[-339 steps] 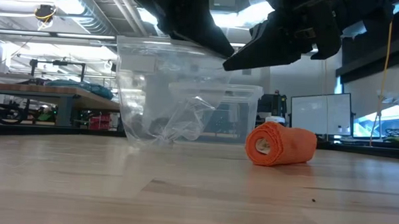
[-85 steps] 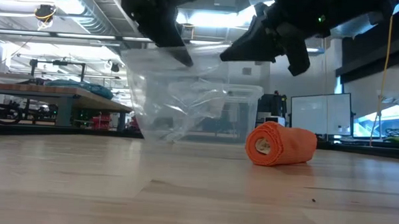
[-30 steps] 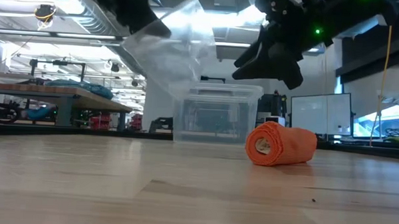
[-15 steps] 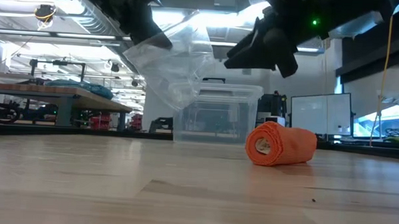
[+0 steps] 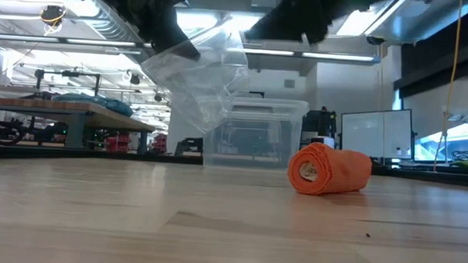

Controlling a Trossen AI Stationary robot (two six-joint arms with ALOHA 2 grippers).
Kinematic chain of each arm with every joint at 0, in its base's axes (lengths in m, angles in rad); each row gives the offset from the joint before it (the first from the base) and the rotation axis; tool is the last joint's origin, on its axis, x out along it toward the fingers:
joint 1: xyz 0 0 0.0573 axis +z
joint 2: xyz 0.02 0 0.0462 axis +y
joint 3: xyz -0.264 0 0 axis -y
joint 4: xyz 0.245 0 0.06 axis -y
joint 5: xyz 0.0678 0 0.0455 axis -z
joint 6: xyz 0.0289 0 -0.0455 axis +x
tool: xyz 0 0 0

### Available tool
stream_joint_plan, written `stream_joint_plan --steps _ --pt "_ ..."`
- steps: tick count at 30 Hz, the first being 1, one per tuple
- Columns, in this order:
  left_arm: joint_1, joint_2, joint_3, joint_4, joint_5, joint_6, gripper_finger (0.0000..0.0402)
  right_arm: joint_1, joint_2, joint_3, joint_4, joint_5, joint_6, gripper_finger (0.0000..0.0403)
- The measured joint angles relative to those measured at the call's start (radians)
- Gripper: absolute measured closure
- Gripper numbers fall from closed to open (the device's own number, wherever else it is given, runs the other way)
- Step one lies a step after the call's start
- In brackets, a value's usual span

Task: Roll bandage
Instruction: Open the zip bag

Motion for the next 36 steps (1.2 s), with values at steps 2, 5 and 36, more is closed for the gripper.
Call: stream_joint_plan --steps 2,5,36 --pt "0.0 0.0 0.0 -0.003 0.0 0.0 0.04 0.0 0.0 0.041 -0.037 -0.002 -0.001 0.0196" --pt "0.0 0.0 0.0 -0.013 0.0 0.0 0.04 -0.011 0.003 0.097 -0.109 -0.013 0.0 0.0196" --pt "0.0 0.0 0.0 -0.03 0.0 0.003 0.04 -0.098 0.15 0.378 -0.455 -0.225 0.017 0.0196"
